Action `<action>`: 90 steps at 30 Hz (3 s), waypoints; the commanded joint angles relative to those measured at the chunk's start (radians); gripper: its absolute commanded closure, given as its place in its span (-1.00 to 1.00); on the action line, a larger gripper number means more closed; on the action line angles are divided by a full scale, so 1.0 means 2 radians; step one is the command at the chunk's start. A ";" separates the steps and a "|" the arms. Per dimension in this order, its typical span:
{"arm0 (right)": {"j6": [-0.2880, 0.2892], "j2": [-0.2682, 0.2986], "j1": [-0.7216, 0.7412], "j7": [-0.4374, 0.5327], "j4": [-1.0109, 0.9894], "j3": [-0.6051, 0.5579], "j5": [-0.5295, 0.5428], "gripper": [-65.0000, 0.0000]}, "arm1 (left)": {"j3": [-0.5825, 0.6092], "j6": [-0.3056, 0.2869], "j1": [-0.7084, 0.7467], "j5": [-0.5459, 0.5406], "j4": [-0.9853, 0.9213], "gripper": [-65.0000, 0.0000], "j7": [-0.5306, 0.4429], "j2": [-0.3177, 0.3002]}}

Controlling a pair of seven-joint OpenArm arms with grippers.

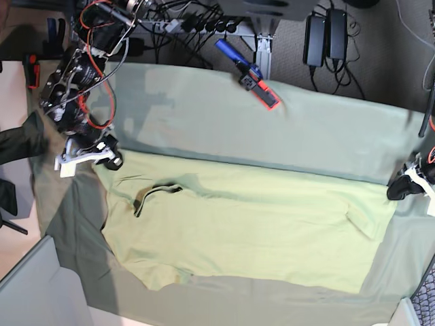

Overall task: Fold the T-shirt properly
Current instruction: 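Lift the shoulders and fold them over toward the hem with both grippers, then release the shirt and move both grippers to the folded edge corners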

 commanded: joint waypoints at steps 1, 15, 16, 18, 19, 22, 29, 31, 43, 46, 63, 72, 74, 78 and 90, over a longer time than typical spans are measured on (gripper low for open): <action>0.026 0.013 0.005 0.008 0.009 0.003 0.012 1.00 | -0.004 -0.004 -0.004 -0.016 0.008 1.00 -0.003 -0.020; 0.036 0.032 -0.089 -0.011 0.057 0.027 0.050 1.00 | -0.054 -0.004 0.113 -0.042 0.128 1.00 0.018 -0.047; 0.036 0.032 -0.096 -0.012 0.065 0.030 0.050 1.00 | -0.063 -0.004 0.126 -0.042 0.143 1.00 0.019 -0.047; 0.036 0.032 -0.112 -0.012 0.080 0.037 0.051 1.00 | -0.083 -0.004 0.150 -0.042 0.168 1.00 0.019 -0.047; 0.036 0.032 -0.120 -0.012 0.087 0.041 0.051 1.00 | -0.094 -0.004 0.162 -0.042 0.177 1.00 0.018 -0.047; 0.036 0.032 -0.144 -0.013 0.099 0.054 0.053 1.00 | -0.121 -0.004 0.192 -0.056 0.190 1.00 0.019 -0.047; 0.041 0.033 -0.190 -0.012 0.102 0.082 0.079 1.00 | -0.135 -0.004 0.233 -0.071 0.191 1.00 0.022 -0.046; 0.043 0.033 -0.198 -0.012 0.102 0.084 0.079 1.00 | -0.135 -0.004 0.235 -0.072 0.191 1.00 0.022 -0.044; 0.043 0.033 -0.205 -0.010 0.102 0.084 0.060 -0.36 | -0.135 -0.004 0.238 -0.061 0.191 -0.06 0.021 -0.042; 0.043 0.033 -0.205 -0.007 0.102 0.086 0.046 -0.37 | -0.144 -0.004 0.237 -0.060 0.191 -0.06 0.016 -0.042; 0.043 0.059 -0.204 0.015 0.102 0.125 0.046 -0.37 | -0.042 -0.001 0.061 0.068 0.185 -0.06 -0.071 -0.043; 0.043 0.058 -0.204 0.014 0.102 0.125 0.033 -0.37 | 0.092 0.047 -0.124 0.143 -0.001 -0.06 -0.104 -0.002; 0.043 0.058 -0.204 0.014 0.102 0.125 0.032 -0.37 | 0.092 0.051 -0.159 0.152 -0.062 -0.06 -0.111 0.011; 0.043 0.058 -0.204 0.014 0.102 0.125 0.032 -0.37 | 0.092 0.051 -0.196 0.153 -0.143 -0.06 -0.110 0.030; 0.043 0.058 -0.204 0.014 0.102 0.125 0.032 -0.37 | 0.092 0.015 -0.195 0.105 -0.149 0.01 -0.074 0.058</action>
